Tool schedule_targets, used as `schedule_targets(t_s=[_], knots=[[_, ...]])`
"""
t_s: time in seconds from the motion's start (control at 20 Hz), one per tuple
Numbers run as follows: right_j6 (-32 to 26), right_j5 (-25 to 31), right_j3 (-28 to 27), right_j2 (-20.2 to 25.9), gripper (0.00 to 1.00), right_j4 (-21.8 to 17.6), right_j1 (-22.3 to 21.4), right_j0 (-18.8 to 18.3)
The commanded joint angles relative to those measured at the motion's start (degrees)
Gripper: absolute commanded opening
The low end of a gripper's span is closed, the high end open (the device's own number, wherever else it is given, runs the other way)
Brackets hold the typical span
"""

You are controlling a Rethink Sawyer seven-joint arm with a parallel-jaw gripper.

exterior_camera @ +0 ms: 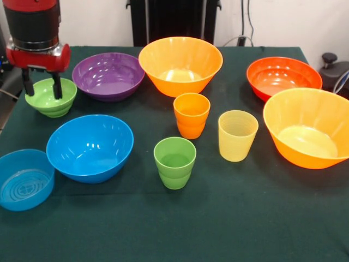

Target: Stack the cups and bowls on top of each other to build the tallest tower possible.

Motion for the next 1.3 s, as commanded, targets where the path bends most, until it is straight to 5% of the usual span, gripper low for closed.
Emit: schedule_targets(t_s=[0.05,0.75,1.1,1.3], knots=[[-2.7,-2.3,-3.0,1.4,1.00,-2.7,7.1,4.3],[4.7,-9.2,3.7,-4.2,1.00,-2.2,4.9,7.3],[2.1,-6.8,-0.5,-4.3,1.00,-0.5,6.7,7.4],[0.4,-2.9,-0.3,-3.6,1.00,1.4,4.2,7.4]])
